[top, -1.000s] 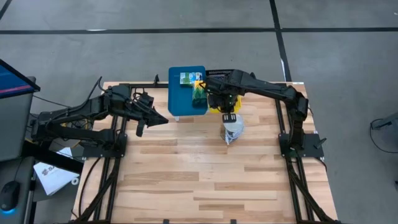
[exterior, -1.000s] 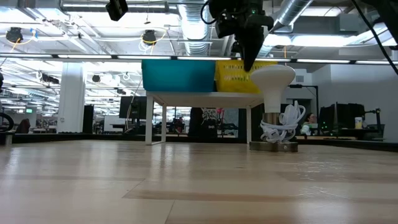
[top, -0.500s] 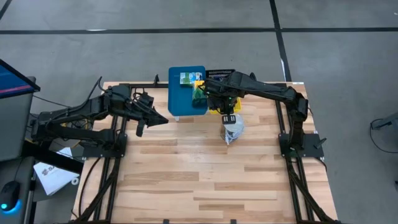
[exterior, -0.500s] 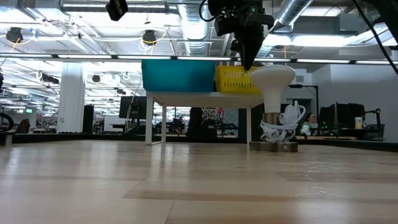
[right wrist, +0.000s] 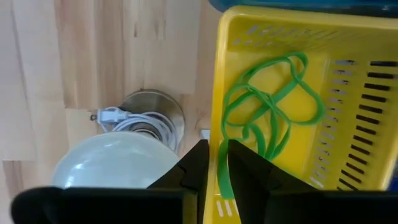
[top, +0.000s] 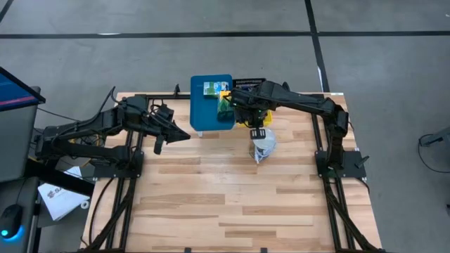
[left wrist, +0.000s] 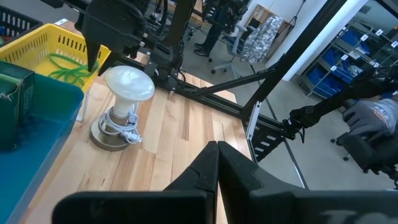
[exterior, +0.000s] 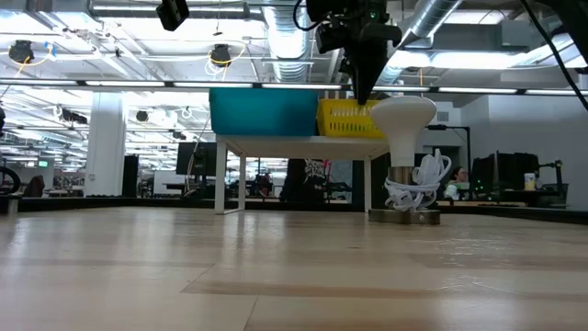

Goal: Pick & Place Office Desk Supplies
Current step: Put the yellow bin with rubber bands on the shelf

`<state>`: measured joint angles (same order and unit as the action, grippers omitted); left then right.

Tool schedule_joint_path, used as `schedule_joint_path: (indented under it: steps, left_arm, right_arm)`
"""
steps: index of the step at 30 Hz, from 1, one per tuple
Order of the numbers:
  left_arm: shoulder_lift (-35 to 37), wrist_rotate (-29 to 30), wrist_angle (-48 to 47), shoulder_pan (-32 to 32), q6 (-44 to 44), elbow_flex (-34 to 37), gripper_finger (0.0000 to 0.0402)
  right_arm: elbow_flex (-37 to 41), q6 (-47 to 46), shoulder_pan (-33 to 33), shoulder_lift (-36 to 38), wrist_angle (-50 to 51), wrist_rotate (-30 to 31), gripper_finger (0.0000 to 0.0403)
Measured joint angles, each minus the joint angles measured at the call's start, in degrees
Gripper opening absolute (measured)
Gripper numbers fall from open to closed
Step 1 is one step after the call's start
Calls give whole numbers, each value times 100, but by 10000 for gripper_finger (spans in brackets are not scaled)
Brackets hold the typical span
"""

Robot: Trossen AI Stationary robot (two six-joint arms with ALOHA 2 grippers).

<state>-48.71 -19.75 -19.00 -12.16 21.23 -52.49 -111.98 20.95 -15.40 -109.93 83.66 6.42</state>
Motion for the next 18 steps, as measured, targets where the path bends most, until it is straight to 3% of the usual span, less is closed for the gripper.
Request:
schedule_joint_path:
  steps: [12, 18]
  left_arm:
    - [0, 0, 0, 0, -31, 0, 0]
    - [1, 0, 1, 0, -29, 0, 0]
  right_arm:
    - [-4, -39, -15, 395, -58, 175, 57]
    - [-2, -713, -91, 577, -50, 285, 57]
